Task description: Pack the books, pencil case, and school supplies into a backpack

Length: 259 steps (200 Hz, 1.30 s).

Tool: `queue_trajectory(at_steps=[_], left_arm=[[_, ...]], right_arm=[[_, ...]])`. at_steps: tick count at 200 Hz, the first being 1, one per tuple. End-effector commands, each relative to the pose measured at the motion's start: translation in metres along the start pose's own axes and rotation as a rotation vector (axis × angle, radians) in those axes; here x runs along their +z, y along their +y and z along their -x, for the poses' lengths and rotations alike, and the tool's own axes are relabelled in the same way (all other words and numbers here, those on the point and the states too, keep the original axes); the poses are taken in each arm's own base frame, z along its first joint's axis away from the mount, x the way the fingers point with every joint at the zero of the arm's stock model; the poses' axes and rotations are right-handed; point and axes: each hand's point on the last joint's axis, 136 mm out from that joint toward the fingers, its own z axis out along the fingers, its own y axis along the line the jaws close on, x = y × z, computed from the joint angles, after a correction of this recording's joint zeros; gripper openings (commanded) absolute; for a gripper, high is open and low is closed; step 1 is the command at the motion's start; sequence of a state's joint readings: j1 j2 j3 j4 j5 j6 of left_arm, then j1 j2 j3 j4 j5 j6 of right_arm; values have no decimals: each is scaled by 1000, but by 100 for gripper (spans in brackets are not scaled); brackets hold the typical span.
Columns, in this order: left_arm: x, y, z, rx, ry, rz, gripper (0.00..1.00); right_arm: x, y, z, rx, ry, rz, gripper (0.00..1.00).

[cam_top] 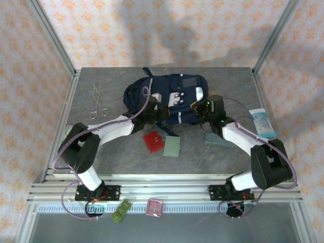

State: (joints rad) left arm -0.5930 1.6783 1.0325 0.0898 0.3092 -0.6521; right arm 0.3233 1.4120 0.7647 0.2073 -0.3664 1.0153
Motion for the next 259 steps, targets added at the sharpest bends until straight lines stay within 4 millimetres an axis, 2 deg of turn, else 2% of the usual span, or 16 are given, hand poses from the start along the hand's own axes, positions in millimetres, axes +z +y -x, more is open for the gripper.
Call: queue_trajectory(at_steps=[1,13,26,39,54,69,90,132,167,205,244,259], left_arm=[[-6,-9,-17,25,73,-62,16],[-12,-6,-13,38,54,-38,9],[-25,4,2,53,-15,30,9],[-36,17,20,36,-84,81,26],[-44,34,39,-9,-127,110,41],[-43,51,51,-66,-131,127,46],[-31,65,52,-141,-108,145,51],[-10,67,37,-250,-58,134,59],[3,68,16,-271,-3,157,60],[16,80,16,-293,-25,193,59],[26,94,24,-338,-71,229,35],[29,96,24,-355,-78,222,31]], right_arm=[[-6,54,22,-54,-63,149,0],[-6,55,24,-61,-65,148,0],[-6,56,25,-72,-68,144,0],[-6,57,24,-91,-59,143,0],[-7,60,22,-115,-44,156,0],[-8,67,18,-136,-24,186,0],[-8,70,17,-143,-14,197,0],[-4,70,15,-143,0,199,0],[1,70,12,-135,21,208,0],[1,68,4,-125,43,220,0],[-6,66,-3,-121,55,233,0],[-8,61,-6,-118,60,228,0]])
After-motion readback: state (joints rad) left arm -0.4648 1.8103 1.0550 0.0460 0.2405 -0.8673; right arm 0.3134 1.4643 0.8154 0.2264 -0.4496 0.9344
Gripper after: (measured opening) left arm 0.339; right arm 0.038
